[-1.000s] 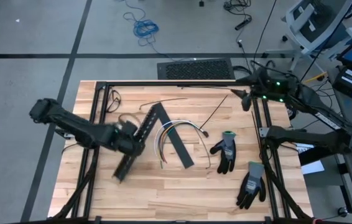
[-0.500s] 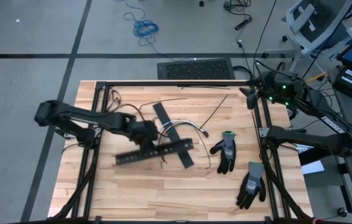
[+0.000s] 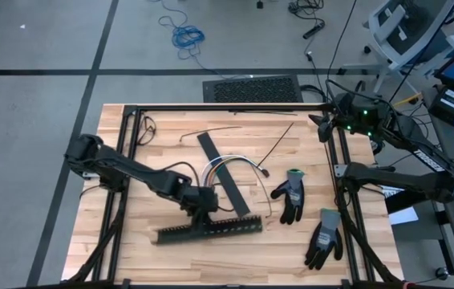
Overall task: Ziptie cables
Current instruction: Put the zip-tied cables in the black cable duct
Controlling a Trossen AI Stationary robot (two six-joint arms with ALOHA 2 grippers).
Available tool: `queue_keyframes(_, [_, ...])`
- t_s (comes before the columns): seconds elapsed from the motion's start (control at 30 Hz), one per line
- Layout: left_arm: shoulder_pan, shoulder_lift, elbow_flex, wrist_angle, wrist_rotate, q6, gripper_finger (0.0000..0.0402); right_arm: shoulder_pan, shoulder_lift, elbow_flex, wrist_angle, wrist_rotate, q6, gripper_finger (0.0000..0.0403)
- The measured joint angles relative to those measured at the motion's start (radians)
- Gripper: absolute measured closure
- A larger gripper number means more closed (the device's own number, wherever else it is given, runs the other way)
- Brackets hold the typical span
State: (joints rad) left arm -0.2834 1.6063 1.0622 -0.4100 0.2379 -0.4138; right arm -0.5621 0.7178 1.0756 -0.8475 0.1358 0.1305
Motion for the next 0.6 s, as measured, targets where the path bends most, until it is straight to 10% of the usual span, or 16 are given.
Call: queue_keyframes(0.6, [0.034,0.092,0.026,0.073,-0.004,0.133,0.0402,0.000,0.000,0.000,0.009,-0.005,-0.090,0.0181])
